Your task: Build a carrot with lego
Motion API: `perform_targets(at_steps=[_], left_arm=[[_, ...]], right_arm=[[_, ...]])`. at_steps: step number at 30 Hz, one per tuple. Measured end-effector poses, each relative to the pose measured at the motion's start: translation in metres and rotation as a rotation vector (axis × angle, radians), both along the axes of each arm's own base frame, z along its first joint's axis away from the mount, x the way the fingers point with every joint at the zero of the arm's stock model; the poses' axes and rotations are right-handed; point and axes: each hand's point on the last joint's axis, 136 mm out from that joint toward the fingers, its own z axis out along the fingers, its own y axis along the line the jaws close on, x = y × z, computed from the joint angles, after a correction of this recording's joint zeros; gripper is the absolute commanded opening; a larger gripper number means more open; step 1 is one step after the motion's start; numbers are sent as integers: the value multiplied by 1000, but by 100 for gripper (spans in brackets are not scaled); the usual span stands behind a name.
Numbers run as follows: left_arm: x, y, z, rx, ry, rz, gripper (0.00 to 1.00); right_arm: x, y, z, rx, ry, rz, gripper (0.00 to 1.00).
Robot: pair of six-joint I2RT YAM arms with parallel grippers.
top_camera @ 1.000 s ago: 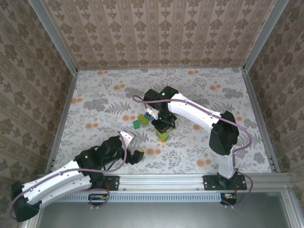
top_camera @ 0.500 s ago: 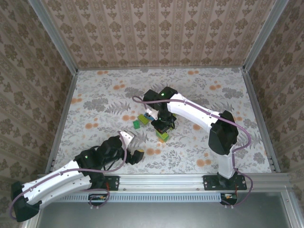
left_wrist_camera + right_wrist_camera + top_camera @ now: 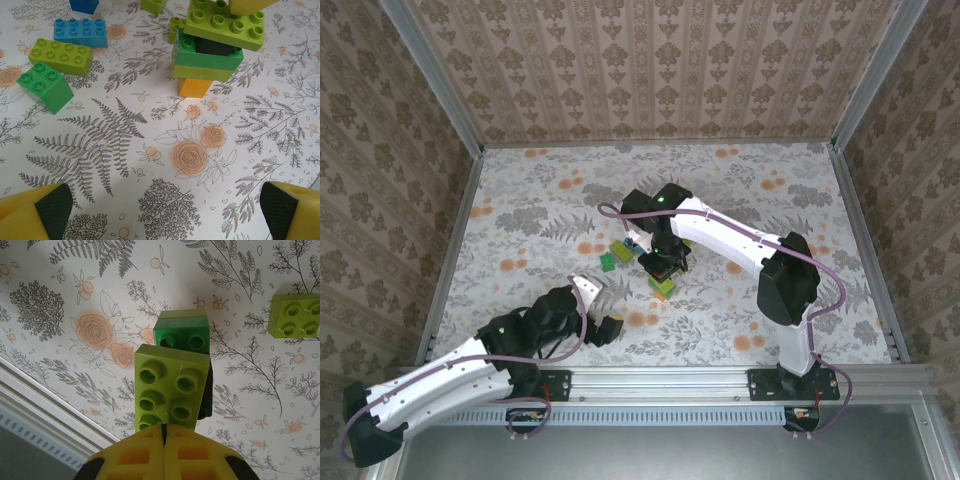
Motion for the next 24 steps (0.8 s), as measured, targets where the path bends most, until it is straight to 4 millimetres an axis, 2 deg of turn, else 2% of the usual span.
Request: perform_targets(at_steps=[24], left_arm=[[0,0,0,0,0,0,100]], right_arm=[[7,-11,-4,-73,-32,9,0]])
